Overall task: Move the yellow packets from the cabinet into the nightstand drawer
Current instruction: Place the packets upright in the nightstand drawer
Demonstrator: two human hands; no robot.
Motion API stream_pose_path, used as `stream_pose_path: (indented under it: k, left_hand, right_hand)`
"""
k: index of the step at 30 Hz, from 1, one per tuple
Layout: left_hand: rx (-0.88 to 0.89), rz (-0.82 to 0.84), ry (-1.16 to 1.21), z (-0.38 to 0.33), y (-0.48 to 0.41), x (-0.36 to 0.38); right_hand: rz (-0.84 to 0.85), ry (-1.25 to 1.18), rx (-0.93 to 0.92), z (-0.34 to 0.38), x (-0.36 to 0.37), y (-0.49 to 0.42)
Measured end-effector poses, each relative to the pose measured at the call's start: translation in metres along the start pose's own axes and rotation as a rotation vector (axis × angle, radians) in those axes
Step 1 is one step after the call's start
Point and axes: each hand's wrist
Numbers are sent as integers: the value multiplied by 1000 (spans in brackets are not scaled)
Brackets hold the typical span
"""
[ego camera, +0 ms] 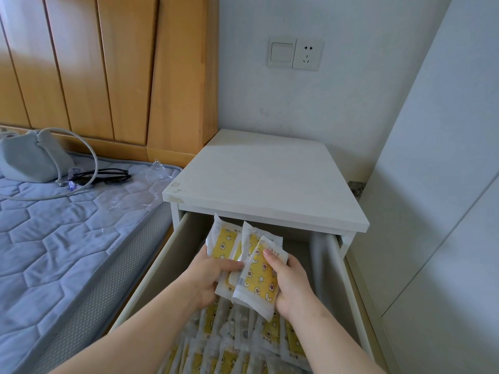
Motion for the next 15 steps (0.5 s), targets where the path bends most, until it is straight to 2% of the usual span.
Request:
stream_pose_path:
  k: [8,15]
  left_hand:
    - [24,-87,152,4,-2,3]
    - [305,-347,-145,4,6,13]
  right_hand:
    - [-37,30,-134,0,1,1]
    - [-90,-28,7,-2,-6,-5]
Point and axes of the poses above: each hand's wrist, its own y-axis away from the middle knuckle, its own x-axis out of the palm, z = x × y, and after that the axes turned 10 degrees about -y, right-handed
